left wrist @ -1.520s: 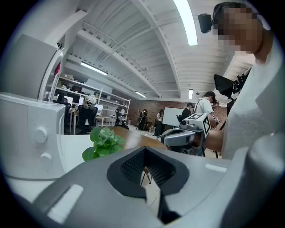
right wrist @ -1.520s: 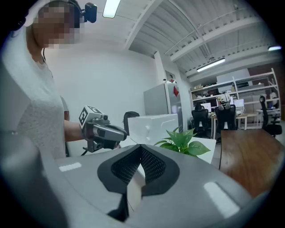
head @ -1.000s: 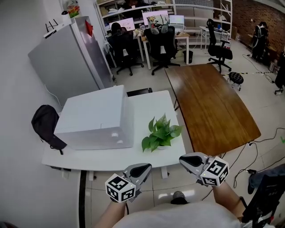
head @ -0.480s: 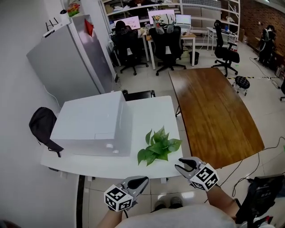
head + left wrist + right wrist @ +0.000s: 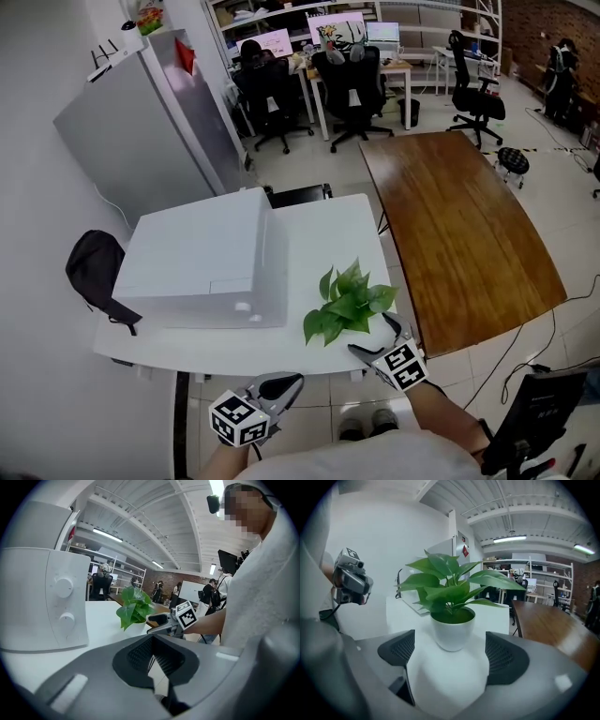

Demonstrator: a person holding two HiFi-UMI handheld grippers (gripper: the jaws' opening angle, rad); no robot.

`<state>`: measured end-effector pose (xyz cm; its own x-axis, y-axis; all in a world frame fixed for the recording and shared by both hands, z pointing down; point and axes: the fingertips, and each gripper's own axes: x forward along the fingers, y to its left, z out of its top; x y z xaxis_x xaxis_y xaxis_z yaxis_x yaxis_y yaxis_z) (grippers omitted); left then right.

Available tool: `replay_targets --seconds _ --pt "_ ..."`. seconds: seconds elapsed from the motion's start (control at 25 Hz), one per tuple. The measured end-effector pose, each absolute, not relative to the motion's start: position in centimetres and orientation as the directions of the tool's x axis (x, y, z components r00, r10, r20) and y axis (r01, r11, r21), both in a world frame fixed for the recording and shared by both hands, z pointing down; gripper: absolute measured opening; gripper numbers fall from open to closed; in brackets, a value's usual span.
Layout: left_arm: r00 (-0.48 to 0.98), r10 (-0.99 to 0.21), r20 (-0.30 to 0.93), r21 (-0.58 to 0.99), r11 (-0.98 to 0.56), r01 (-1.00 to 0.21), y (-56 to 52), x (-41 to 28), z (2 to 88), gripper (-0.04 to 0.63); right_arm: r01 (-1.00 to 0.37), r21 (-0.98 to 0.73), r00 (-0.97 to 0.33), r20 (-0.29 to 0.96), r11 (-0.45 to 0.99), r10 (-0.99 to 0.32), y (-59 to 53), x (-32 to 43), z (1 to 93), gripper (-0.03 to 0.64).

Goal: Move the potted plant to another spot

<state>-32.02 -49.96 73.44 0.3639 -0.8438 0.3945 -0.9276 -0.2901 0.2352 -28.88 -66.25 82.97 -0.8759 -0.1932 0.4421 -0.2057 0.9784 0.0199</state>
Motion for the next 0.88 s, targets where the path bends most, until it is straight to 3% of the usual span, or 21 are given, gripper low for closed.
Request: replay_targets --seconds 0.12,0.56,0.76,0.88 --pt "0.372 -0.836 0.403 0.243 -0.295 -0.924 -49.0 -32.4 73.8 -0.005 -0.218 0.052 -0.872 0.438 0.974 -0.219 -66.7 -30.7 83.9 0.517" --pt "0.368 -0.823 0.434 0.245 -0.285 -0.927 -47.1 -34.4 74.4 -0.005 -0.273 0.046 -0.859 0.439 0.961 -0.265 -68.0 -34.5 85.6 0.529" --pt "0.365 -0.828 0.426 0.231 -0.290 -0.929 -47.6 -35.0 73.8 -0.005 -0.245 0.066 -0.862 0.442 0.967 -0.248 -68.0 -35.6 85.3 0.526" --pt "0.370 -0.826 0.425 0.228 -0.297 -0.927 -47.9 -35.2 73.8 -0.005 -0.247 0.063 -0.865 0.435 0.967 -0.250 -68.0 -35.8 85.4 0.472"
